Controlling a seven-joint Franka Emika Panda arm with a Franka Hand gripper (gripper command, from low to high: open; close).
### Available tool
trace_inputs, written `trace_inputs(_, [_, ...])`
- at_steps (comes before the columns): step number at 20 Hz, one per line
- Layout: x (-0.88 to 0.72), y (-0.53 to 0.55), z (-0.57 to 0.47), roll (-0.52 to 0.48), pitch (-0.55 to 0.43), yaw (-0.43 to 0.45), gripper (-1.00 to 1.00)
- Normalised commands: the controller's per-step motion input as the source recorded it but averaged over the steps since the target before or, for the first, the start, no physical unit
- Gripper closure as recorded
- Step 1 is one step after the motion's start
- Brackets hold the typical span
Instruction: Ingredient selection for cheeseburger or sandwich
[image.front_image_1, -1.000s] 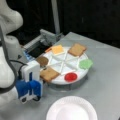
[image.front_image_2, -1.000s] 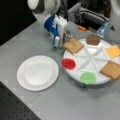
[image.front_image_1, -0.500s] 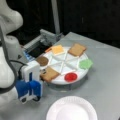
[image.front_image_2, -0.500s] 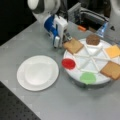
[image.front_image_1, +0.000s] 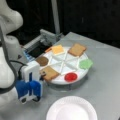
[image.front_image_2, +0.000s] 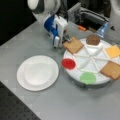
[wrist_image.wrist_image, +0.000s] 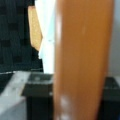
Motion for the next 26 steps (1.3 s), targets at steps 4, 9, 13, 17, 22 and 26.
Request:
trace_inputs(4, [0.32,-0.42,-0.31,0.33,-0.118,0.246,1.0])
trace_inputs(9, [0.32,-0.51,-0.28,0.333,-0.102,0.283,1.0])
trace_inputs(13, [0.36,-0.48,-0.26,0.303,-0.095,0.299,1.0])
trace_inputs(17, [0.43,-0.5,-0.2,0.26,-0.093,0.293,1.0])
trace_inputs(22, [0.49,-0.59,-0.06,0.214,-0.026,0.277,1.0])
trace_inputs(26, [0.52,-0.58,0.06,0.22,0.073,0.251,1.0])
